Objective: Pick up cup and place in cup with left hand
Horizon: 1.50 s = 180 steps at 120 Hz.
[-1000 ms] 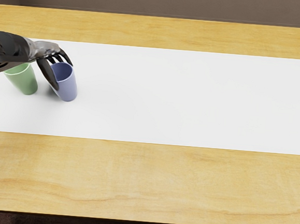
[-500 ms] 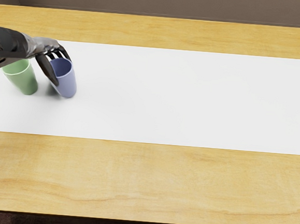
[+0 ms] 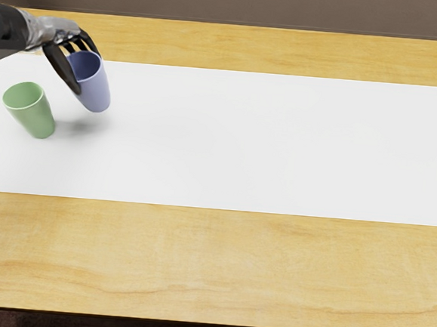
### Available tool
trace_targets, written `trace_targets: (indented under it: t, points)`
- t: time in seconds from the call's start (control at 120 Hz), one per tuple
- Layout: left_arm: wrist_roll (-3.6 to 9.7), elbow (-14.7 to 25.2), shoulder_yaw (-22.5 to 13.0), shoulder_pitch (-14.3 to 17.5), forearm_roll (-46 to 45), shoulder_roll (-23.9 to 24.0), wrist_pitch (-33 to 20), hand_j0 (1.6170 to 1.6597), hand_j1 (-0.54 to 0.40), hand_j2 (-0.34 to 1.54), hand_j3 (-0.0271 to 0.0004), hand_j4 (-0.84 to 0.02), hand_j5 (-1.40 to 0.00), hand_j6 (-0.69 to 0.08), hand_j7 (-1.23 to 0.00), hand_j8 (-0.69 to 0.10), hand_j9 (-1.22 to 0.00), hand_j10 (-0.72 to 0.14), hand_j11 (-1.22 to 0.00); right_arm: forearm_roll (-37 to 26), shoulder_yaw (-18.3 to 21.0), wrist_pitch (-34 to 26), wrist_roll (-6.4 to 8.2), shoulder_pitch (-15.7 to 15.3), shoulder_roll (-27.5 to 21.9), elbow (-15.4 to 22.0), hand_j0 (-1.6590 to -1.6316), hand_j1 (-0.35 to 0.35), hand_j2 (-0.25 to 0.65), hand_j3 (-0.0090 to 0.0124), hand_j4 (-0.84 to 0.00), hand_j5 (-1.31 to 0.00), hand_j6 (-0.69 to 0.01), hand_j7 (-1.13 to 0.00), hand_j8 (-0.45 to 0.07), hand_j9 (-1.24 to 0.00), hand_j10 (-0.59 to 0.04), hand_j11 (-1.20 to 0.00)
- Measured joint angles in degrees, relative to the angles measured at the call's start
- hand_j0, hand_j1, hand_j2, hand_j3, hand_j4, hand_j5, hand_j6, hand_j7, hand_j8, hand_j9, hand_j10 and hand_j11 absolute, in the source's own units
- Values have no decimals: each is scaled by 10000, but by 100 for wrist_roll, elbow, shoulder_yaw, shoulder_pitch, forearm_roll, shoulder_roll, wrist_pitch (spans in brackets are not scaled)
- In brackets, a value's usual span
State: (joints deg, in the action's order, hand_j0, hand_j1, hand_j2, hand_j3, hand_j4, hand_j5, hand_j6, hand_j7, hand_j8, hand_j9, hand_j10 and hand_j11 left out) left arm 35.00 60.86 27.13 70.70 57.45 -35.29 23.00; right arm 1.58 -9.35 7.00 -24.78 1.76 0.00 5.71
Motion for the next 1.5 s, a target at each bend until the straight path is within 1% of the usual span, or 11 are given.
trace_targets:
  t: [0.108, 0.2, 0.325, 0.342, 0.55, 0.85, 0.9, 1.083, 1.333, 1.408, 1.5]
  points:
    - [1, 3, -1, 109, -95, -86, 49, 16538, -1352, 889, 0, -3616, -7182, -2367, -6958, -2757, -6911, -4898, -6938, 0, 2, 2, 0, 2, 0, 0, -16581, -3491, 0, 0, -3, 0, -4, 0, -3, 0, -2, 0]
    - [2, 15, 0, 118, -149, -328, 97, 16541, -1369, 1040, 0, -3646, -7275, -2409, -7028, -2745, -6912, -5043, -6929, 0, 0, 7, 1, 3, 0, 0, -16581, -3491, 0, 0, -3, 0, -4, 0, -3, 0, -2, 0]
    - [-1, 38, -4, 153, -208, -539, 178, 16544, -1360, 1236, 0, -3782, -7122, -2465, -6908, -3002, -6871, -5137, -6900, 0, -3, 10, 1, 4, 0, 5, -16581, -3491, 1, 0, -2, 0, -3, 0, -2, 0, -1, 0]
    - [0, 41, -3, 191, -213, -546, 184, 16545, -1404, 1262, 0, -3838, -7067, -2653, -6912, -2996, -6866, -5231, -6895, 0, -4, 10, 1, 3, 0, 6, -16581, -3491, 1, 0, -2, 0, -3, 0, -2, 0, -1, 0]
    - [2, 51, -5, 363, -258, -751, 262, 16544, -1401, 1199, 0, -3696, -7169, -2504, -7045, -2953, -6892, -5186, -6898, 0, 1, 11, 1, 6, 0, 8, -16581, -3491, 0, 0, -3, 0, -4, 0, -3, 0, -2, 0]
    - [1, 71, -8, 373, -304, -1166, 377, 16546, -1423, 1356, 0, -3813, -7219, -2564, -7022, -2909, -6896, -5127, -6895, 0, -2, 12, 0, 9, 0, 9, -16581, -3491, 0, 0, -3, 0, -4, 0, -3, 0, -2, 0]
    - [1, 92, -9, 374, -301, -1230, 388, 16547, -1421, 1324, 0, -3875, -7139, -2586, -6982, -3068, -6889, -5138, -6882, -1, -3, 13, 0, 9, 0, 9, -16581, -3491, 0, 0, -3, 0, -4, 0, -3, 0, -2, 0]
    - [1, 172, -10, 364, -320, -1500, 440, 16546, -1349, 1326, 0, -3986, -7095, -2676, -6994, -3130, -6881, -5125, -6867, -5, 2, 12, 1, 9, 0, 6, -16581, -3491, 0, 0, -2, 0, -3, 0, -3, 0, -2, 0]
    - [1, 287, -11, 330, -351, -1516, 450, 16542, -1297, 1242, 0, -4041, -7044, -2704, -6980, -3149, -6904, -5117, -6888, -3, 3, 12, 2, 9, 0, 8, -16581, -3491, 0, 0, -2, 0, -4, 0, -3, 0, -2, 0]
    - [1, 333, -13, 322, -359, -1680, 446, 16546, -1332, 1441, 0, -4009, -7093, -2733, -7016, -3214, -6897, -5122, -6883, -5, 3, 12, 1, 9, 0, 8, -16581, -3491, 0, 0, -2, 0, -4, 0, -3, 0, -2, 0]
    - [-1, 388, -17, 296, -361, -1693, 453, 16545, -1306, 1378, 0, -4120, -6919, -2796, -6886, -3251, -6894, -5132, -6875, -6, 3, 12, 0, 9, 0, 8, -16581, -3491, 0, 0, -2, 0, -4, 0, -3, 0, -2, 0]
